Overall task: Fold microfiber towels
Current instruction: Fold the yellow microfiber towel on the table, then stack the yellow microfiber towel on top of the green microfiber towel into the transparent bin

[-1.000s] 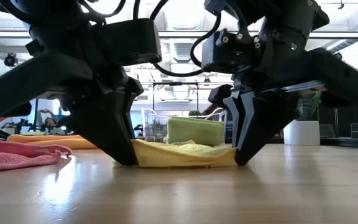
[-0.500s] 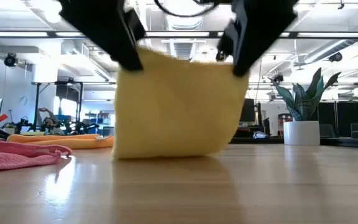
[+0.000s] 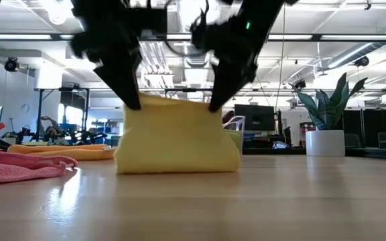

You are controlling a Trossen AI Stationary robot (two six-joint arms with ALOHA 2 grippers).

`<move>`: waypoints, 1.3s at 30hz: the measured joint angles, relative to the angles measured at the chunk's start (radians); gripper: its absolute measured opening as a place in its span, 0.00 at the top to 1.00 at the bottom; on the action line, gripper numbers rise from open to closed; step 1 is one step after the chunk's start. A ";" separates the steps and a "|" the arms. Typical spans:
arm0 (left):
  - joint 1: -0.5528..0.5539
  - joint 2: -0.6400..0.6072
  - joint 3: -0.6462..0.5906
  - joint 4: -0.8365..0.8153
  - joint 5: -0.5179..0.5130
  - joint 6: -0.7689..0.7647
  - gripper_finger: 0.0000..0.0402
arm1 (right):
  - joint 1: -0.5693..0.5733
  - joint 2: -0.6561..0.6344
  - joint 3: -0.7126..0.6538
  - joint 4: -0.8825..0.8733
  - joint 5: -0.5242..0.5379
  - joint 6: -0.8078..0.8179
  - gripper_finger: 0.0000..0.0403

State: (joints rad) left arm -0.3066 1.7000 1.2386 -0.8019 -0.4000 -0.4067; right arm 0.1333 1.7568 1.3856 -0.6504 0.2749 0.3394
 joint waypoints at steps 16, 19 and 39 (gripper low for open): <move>0.135 0.001 -0.048 0.001 0.075 0.002 0.97 | -0.100 0.060 -0.010 0.080 -0.039 -0.143 0.98; 0.135 0.001 -0.055 0.001 0.069 0.004 0.97 | -0.101 0.060 -0.010 0.083 -0.039 -0.173 0.96; 0.142 -0.002 -0.026 -0.015 -0.049 0.100 0.65 | -0.110 0.011 -0.009 -0.043 -0.048 -0.157 0.60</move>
State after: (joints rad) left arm -0.1650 1.6979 1.2121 -0.8171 -0.4491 -0.3068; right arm 0.0235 1.7677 1.3762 -0.6930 0.2269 0.1828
